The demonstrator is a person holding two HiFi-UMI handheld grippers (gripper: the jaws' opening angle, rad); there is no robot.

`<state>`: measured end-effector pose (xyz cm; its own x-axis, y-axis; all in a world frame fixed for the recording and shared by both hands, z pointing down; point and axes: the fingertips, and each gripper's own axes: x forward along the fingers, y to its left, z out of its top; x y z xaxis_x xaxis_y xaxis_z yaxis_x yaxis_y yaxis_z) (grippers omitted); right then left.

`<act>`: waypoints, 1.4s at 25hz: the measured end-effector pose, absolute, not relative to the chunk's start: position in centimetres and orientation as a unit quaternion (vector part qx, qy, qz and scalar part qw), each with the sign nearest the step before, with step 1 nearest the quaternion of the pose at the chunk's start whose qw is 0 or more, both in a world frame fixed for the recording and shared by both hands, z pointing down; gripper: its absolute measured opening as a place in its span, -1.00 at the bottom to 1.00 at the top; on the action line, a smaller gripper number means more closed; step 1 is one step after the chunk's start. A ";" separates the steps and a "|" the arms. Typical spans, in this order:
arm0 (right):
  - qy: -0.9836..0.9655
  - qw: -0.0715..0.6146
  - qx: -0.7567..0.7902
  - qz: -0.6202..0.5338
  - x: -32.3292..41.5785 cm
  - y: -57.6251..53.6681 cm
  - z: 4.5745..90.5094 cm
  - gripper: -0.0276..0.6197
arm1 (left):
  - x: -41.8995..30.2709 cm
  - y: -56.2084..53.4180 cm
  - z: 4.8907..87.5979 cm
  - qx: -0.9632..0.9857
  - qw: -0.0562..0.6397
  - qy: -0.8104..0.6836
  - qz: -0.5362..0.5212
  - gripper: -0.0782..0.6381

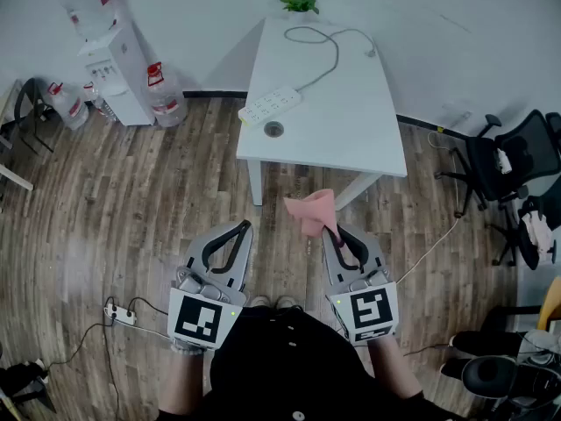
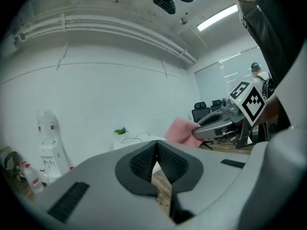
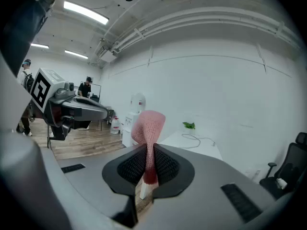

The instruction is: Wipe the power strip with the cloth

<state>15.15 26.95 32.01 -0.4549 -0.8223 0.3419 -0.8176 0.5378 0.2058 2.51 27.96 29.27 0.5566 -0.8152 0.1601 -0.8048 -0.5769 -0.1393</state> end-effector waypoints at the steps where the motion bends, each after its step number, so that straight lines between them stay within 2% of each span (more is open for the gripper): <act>1: -0.853 0.203 0.481 -0.006 15.1 27.0 32.1 -0.76 | 2.5 28.0 29.3 -0.882 0.024 0.460 -0.103 -0.74; 35: -0.850 0.185 0.493 -0.013 15.1 26.9 31.2 -0.76 | 1.8 28.0 29.1 -0.884 0.026 0.456 -0.095 -0.74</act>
<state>15.08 26.94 31.21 -0.4451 -0.8428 0.3026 -0.8334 0.5135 0.2045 1.83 27.99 29.06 0.5659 -0.8117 0.1443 -0.8018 -0.5826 -0.1327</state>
